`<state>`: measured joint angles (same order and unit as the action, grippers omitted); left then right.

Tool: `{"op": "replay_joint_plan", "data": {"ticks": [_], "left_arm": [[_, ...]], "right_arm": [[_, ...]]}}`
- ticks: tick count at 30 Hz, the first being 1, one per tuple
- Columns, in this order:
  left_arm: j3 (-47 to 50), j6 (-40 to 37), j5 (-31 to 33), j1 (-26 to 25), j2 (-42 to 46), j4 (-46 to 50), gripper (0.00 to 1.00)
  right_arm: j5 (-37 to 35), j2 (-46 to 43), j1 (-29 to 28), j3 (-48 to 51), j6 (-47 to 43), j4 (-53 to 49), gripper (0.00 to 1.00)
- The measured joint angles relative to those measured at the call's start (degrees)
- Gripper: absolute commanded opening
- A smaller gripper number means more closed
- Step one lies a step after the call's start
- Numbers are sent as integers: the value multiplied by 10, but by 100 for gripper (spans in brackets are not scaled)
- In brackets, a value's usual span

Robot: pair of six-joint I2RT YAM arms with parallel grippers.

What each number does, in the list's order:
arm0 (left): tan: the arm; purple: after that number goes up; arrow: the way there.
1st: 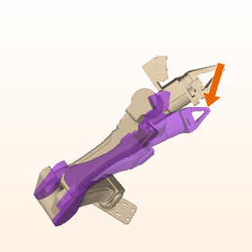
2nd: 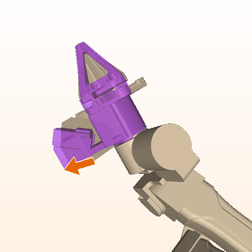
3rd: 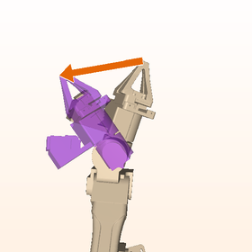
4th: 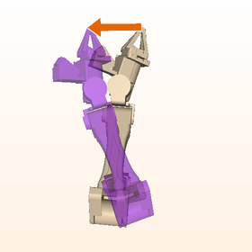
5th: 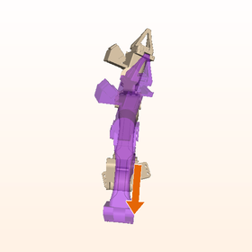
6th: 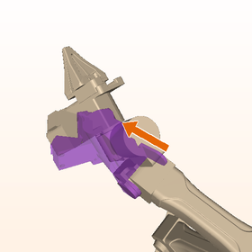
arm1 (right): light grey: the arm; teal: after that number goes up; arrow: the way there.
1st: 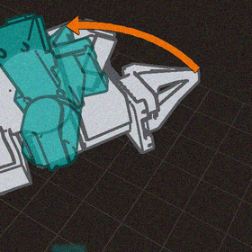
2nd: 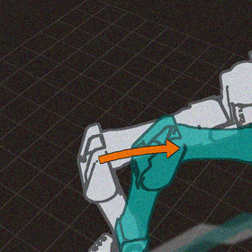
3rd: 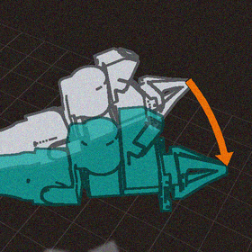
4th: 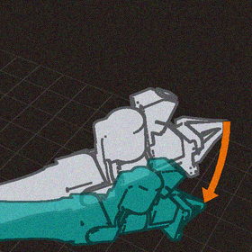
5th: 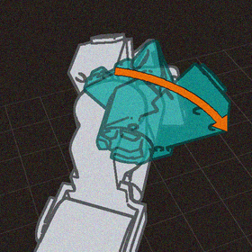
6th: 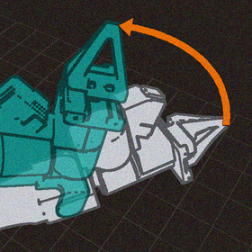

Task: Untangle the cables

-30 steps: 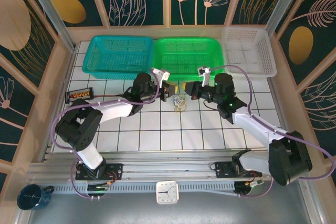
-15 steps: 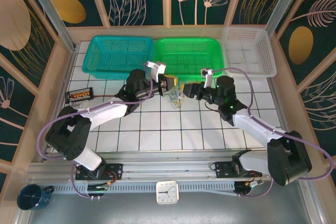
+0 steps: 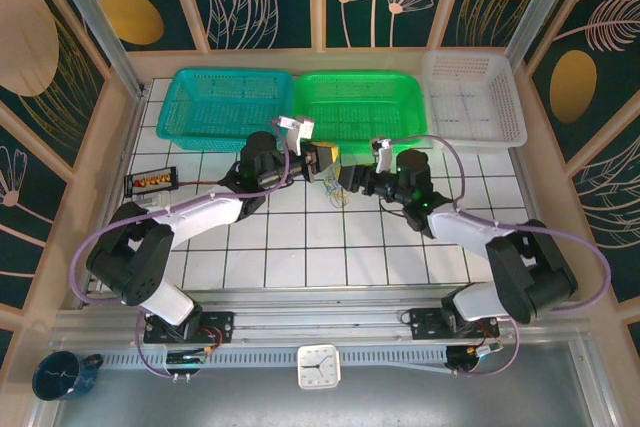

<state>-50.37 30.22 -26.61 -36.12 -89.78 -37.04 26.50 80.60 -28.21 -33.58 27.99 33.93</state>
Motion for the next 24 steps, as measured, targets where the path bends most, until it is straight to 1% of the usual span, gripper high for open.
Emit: {"op": "replay_joint_plan", "data": {"ticks": [2, 3, 4, 7, 9, 11, 13, 16, 20, 24], "left_arm": [[0, 7, 0, 0, 2, -2, 0], [0, 14, -1, 0, 5, -2, 0], [0, 19, -2, 0, 8, -3, 0], [-1, 33, -7, 0, 16, -4, 0], [-7, 41, -11, 0, 18, -4, 0], [-16, 48, -15, 0, 18, -4, 0], [-25, 55, -17, 0, 18, -3, 0], [-34, 63, -21, 0, 18, 2, 0], [-62, 65, -21, 0, 18, 43, 0], [-88, 65, -30, 0, 18, 75, 0]], "right_arm": [[-12, 22, 0, 1, 8, 16, 40], [-17, 31, 0, 4, 12, 24, 36], [-25, 39, 0, 10, 17, 33, 34], [-42, 50, -1, 27, 25, 48, 33], [-51, 52, -3, 35, 26, 49, 39], [-59, 52, -5, 39, 25, 49, 48], [-67, 52, -7, 39, 22, 47, 55], [-76, 49, -10, 39, 13, 39, 62], [-89, 30, -10, 39, -6, 3, 66], [-102, 4, -10, 39, -27, -30, 67]]}}
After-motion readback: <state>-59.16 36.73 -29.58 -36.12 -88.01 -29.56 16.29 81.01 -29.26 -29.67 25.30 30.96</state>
